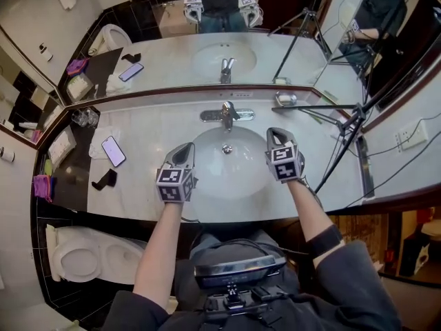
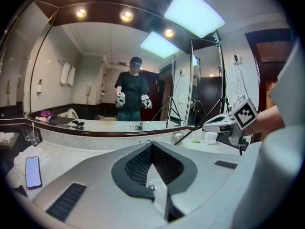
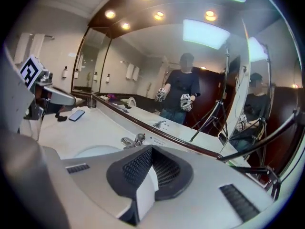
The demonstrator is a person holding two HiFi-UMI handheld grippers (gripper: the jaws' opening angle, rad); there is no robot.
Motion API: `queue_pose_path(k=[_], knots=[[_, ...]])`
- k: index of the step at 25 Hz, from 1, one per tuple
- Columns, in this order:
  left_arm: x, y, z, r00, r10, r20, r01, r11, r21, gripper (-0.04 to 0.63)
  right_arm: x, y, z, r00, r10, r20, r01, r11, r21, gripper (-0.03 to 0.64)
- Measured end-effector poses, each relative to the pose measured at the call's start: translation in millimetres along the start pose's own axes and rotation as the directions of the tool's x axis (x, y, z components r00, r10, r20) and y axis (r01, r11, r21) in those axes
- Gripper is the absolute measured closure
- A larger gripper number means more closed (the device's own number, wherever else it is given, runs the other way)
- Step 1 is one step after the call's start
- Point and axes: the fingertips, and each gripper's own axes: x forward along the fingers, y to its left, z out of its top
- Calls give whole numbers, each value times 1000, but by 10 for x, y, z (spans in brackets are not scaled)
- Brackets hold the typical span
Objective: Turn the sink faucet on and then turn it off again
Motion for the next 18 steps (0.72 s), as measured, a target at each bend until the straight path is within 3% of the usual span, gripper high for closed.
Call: queue_pose_path(k=[7, 18], knots=[[-49, -81, -23, 1000, -20, 1, 20, 1000, 0, 595, -215, 6, -195, 1000, 8, 0, -8, 989, 146, 600], [-99, -152, -13, 1000, -29, 5, 28, 999, 37, 595, -252, 29, -504, 999, 27, -23, -21, 974, 225, 600]])
